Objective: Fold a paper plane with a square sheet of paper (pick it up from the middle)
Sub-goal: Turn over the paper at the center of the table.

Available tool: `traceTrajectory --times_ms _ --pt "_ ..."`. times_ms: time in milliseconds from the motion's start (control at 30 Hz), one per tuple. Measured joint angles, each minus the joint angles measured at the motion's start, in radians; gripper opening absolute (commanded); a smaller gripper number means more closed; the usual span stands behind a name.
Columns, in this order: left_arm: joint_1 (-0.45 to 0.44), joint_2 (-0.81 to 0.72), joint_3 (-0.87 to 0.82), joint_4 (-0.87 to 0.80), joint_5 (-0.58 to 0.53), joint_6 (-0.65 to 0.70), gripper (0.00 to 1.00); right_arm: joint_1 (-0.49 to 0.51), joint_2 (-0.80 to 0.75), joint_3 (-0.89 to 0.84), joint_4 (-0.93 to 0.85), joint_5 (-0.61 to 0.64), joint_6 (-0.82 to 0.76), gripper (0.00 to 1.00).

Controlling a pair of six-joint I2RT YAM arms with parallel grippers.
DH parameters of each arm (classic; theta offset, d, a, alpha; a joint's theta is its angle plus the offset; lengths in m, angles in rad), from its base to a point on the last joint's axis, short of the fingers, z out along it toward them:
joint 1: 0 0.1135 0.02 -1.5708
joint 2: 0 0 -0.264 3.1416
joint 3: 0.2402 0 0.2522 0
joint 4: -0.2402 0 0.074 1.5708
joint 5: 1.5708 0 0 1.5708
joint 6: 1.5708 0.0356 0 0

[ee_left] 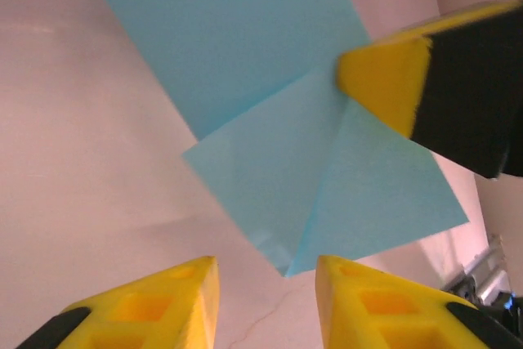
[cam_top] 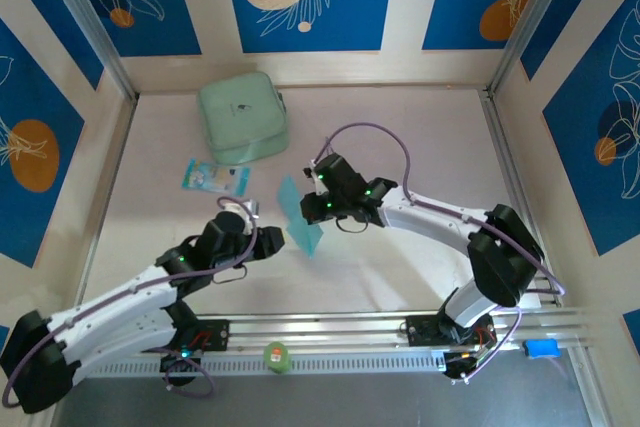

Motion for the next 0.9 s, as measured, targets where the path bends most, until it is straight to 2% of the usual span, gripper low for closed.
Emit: traceTrajectory --times_ms 133,233,333,433,533,600,733,800,900 --pt "0.085 -0.071 0.018 -0.157 -0.019 0.021 0.38 0.119 0.023 0.080 -0.139 0.329 -0.036 0.03" --pt "0.166 -0.087 0.043 -0.267 -0.018 0.032 0.38 0.188 0.102 0.167 -0.242 0.545 -0.036 0.03" --pt "0.259 -0.088 0.084 -0.370 -0.021 0.047 0.39 0.240 0.209 0.256 -0.335 0.694 -0.020 0.03" --pt "0.370 -0.088 0.122 -0.459 -0.019 0.066 0.43 0.282 0.310 0.323 -0.405 0.789 0.005 0.03" --pt "0.473 -0.093 0.150 -0.536 -0.022 0.081 0.49 0.319 0.410 0.401 -0.483 0.834 0.047 0.04" --pt "0.513 -0.103 0.159 -0.576 -0.031 0.084 0.49 0.341 0.467 0.445 -0.517 0.839 0.074 0.09" --pt "0.536 -0.123 0.172 -0.641 -0.062 0.088 0.52 0.375 0.508 0.470 -0.525 0.786 0.092 0.14" --pt "0.537 -0.128 0.173 -0.658 -0.074 0.088 0.53 0.380 0.507 0.470 -0.503 0.727 0.094 0.24" --pt "0.538 -0.133 0.173 -0.676 -0.079 0.088 0.54 0.371 0.499 0.460 -0.431 0.595 0.079 0.43"
